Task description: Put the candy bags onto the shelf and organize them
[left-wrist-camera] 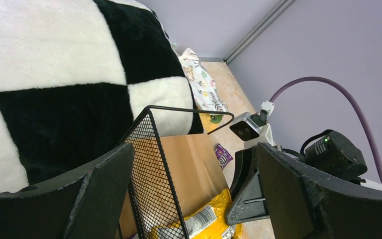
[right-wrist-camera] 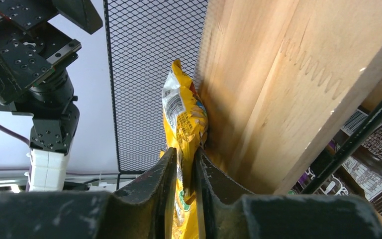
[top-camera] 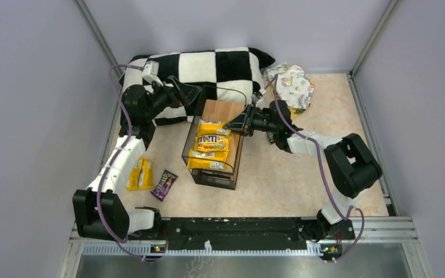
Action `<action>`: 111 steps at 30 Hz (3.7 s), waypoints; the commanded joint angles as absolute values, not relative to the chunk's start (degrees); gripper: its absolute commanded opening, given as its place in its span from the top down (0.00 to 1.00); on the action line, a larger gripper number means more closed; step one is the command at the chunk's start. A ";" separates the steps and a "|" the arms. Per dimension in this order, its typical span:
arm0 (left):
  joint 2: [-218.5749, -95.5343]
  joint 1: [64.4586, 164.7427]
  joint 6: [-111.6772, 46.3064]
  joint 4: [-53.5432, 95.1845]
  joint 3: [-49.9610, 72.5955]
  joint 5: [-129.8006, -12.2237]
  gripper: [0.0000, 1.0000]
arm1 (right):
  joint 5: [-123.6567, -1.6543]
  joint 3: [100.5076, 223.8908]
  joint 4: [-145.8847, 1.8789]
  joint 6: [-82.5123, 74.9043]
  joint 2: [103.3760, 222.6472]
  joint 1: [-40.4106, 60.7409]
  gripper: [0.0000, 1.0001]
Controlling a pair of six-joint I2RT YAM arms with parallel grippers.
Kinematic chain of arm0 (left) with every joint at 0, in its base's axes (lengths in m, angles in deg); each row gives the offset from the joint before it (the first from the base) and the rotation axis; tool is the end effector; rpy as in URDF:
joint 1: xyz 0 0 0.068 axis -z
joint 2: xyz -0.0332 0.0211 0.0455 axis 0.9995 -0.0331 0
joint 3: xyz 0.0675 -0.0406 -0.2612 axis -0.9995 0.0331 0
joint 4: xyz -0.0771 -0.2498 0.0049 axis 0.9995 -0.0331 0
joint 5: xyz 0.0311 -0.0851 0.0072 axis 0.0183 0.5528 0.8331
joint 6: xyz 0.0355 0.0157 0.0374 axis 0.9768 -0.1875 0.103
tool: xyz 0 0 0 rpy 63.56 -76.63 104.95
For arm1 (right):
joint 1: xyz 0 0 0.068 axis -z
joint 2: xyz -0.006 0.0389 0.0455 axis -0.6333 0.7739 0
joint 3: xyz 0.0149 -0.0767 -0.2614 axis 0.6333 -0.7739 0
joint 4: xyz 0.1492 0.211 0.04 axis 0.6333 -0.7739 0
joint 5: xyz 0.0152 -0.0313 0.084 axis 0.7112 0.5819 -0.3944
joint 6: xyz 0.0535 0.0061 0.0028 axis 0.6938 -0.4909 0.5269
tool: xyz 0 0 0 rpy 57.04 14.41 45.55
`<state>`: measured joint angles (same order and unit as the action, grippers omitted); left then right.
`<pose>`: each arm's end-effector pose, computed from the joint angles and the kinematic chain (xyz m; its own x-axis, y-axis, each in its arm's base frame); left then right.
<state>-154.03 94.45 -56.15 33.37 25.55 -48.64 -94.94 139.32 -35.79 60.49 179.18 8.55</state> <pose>0.2931 -0.0509 0.3624 -0.3424 -0.4591 -0.8197 0.4945 0.6538 -0.5727 0.3065 0.2090 0.2309 -0.9295 0.2914 -0.2262 -0.1779 0.1831 0.9669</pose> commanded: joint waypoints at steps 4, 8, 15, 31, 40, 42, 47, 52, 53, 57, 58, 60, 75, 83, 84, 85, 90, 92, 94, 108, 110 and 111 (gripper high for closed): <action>-154.51 94.17 -56.53 36.46 25.21 -47.98 0.01 | -93.46 139.59 -37.11 56.87 175.48 7.57 0.71; -154.51 94.17 -56.44 36.47 25.21 -47.98 0.01 | -92.09 140.69 -43.95 51.93 172.75 7.75 0.62; -154.34 94.17 -56.42 36.22 25.08 -47.91 0.01 | -80.11 143.57 -72.48 29.09 161.63 9.07 0.40; -155.07 94.34 -55.86 35.80 25.04 -48.25 0.01 | -84.46 137.11 -68.39 18.60 170.88 42.84 0.36; -155.52 94.17 -56.12 35.66 24.65 -47.62 0.01 | -85.32 149.19 -71.05 15.30 188.55 46.32 0.40; -155.64 94.08 -56.25 35.62 24.61 -47.56 0.01 | -86.70 149.54 -70.47 15.64 190.74 46.35 0.40; -155.93 93.90 -56.93 35.92 24.68 -47.06 0.01 | -92.45 144.64 -63.90 19.97 191.65 46.28 0.43; -155.92 93.92 -57.20 36.03 24.86 -47.06 0.01 | -96.85 135.48 -55.71 24.53 188.83 44.99 0.46; -155.99 93.96 -57.38 36.07 24.86 -47.06 0.01 | -97.23 134.00 -54.94 25.05 188.02 44.42 0.46; -156.22 93.91 -57.62 36.25 24.95 -46.76 0.01 | -99.96 128.37 -50.25 27.89 184.89 42.70 0.46; -156.26 93.91 -57.66 36.21 24.95 -46.71 0.01 | -100.29 127.19 -49.32 28.48 184.26 42.61 0.46; -156.35 93.95 -57.75 36.33 24.95 -46.66 0.01 | -100.30 125.52 -49.41 28.99 183.24 42.62 0.46; -156.60 93.92 -58.17 36.38 24.86 -46.23 0.01 | -95.36 120.33 -55.12 28.05 178.51 41.60 0.43; -156.79 93.94 -57.84 36.20 24.79 -46.45 0.01 | -95.10 120.16 -40.78 37.28 185.42 37.34 0.46; -156.79 93.97 -57.89 36.21 24.78 -46.41 0.01 | -95.21 120.67 -39.72 37.90 186.10 36.95 0.47; -156.75 93.99 -57.84 36.25 24.71 -46.29 0.01 | -95.37 121.35 -39.12 38.33 186.90 36.54 0.48; -156.80 93.90 -57.78 36.21 24.69 -46.29 0.01 | -96.35 123.85 -36.45 40.00 189.97 34.42 0.51; -156.80 93.90 -57.76 36.20 24.69 -46.39 0.01 | -96.38 124.44 -35.90 40.43 190.81 34.00 0.51; -156.84 93.90 -57.76 36.05 24.71 -46.44 0.01 | -96.40 124.71 -34.71 41.13 191.22 33.69 0.51; -157.14 93.90 -57.49 35.87 24.60 -46.58 0.01 | -98.34 124.65 -30.64 43.91 190.98 32.51 0.73; -157.06 93.90 -57.53 35.88 24.60 -46.49 0.01 | -98.63 124.31 -31.81 43.26 189.18 32.67 0.77; -157.07 93.90 -57.57 35.87 24.60 -46.49 0.01 | -98.80 124.09 -32.27 43.18 188.14 32.84 0.80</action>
